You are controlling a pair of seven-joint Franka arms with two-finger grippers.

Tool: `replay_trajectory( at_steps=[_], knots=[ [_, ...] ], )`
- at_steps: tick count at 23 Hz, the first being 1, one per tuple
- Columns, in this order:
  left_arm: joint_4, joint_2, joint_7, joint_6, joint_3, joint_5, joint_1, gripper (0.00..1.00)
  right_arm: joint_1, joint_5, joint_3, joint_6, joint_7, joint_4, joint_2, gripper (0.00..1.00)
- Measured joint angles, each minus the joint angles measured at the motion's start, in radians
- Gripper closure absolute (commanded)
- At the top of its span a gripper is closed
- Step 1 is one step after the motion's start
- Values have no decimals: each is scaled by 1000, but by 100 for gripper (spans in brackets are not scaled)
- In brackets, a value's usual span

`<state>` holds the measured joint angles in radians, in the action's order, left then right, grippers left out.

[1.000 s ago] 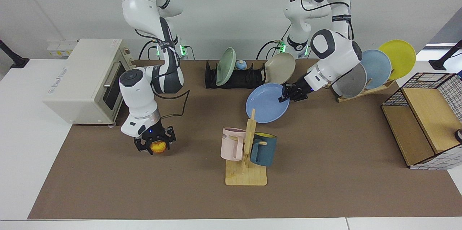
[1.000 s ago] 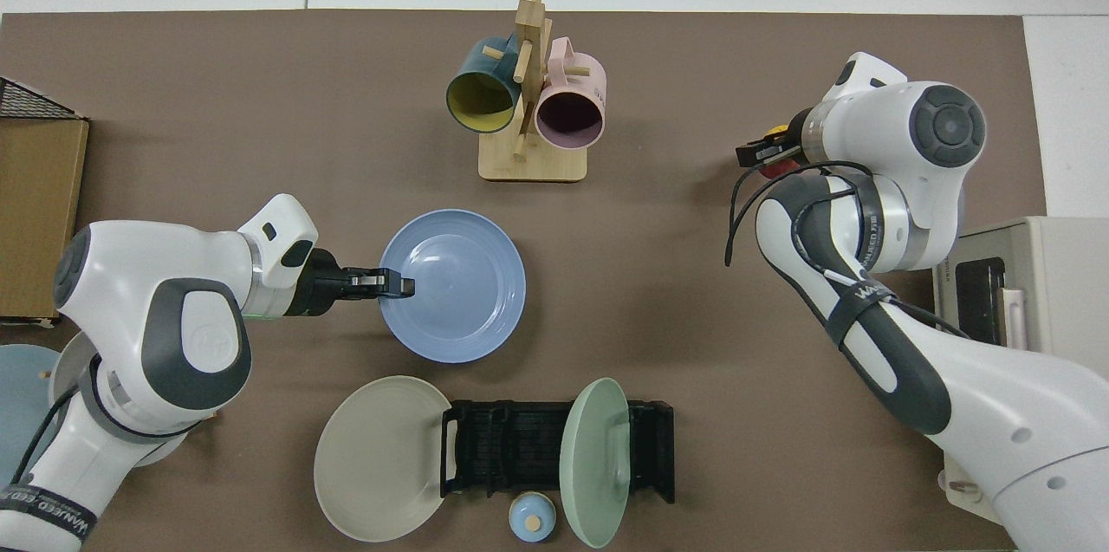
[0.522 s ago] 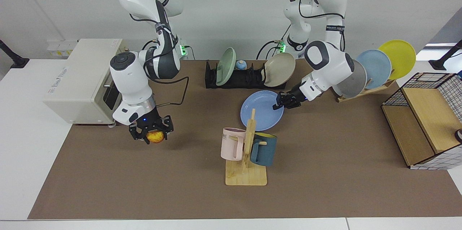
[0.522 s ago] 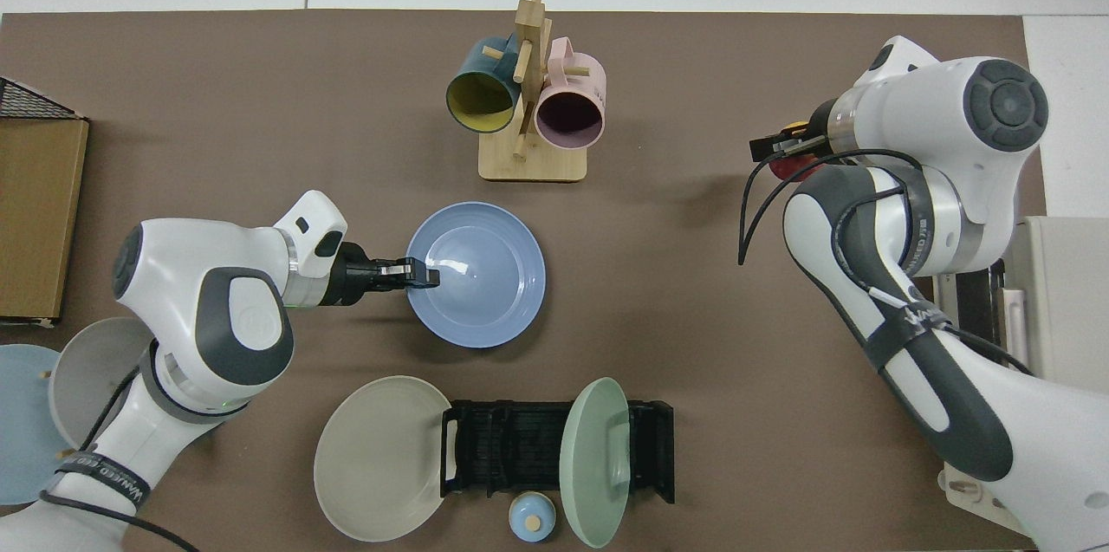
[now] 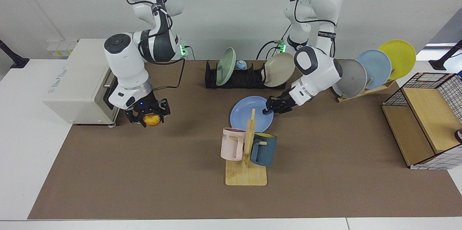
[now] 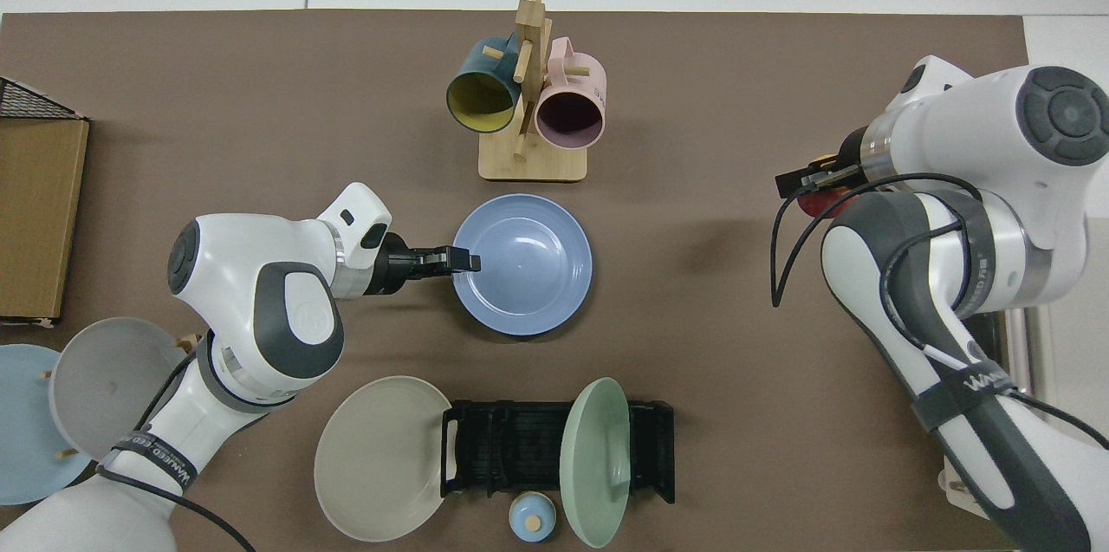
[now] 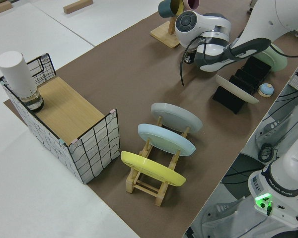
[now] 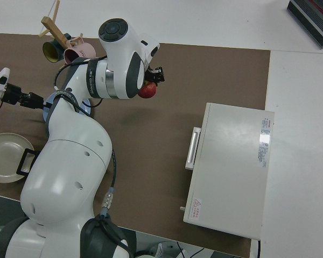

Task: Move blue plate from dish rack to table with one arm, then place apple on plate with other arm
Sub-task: 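Open the left gripper and draw it back while the right gripper lifts the apple, then carry the apple with the right gripper and lower it onto the blue plate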

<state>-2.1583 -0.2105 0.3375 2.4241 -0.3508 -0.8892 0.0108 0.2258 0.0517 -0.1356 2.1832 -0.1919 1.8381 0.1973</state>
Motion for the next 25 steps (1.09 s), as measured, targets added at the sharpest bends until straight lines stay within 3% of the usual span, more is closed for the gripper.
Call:
replay_trajectory(
  at_steps=[2,9,16,19,24,25],
  knots=[
    [12,0,-54,6,0,73,-4,25,-1,0,-1,0,0,6,-3,100],
    [76,25,-313,-36,0,400,-6,25,-10,-1,1,61,32,23,8,100],
    [190,130,-463,-333,5,722,-5,18,147,-18,14,190,304,25,107,100],
    [222,200,-470,-452,11,764,-3,11,208,-18,17,246,387,21,156,100],
    [251,295,-470,-598,14,772,-3,9,293,-18,19,276,538,-24,218,100],
    [261,304,-470,-629,14,772,-3,2,306,-18,19,276,562,-31,222,100]
  ],
)
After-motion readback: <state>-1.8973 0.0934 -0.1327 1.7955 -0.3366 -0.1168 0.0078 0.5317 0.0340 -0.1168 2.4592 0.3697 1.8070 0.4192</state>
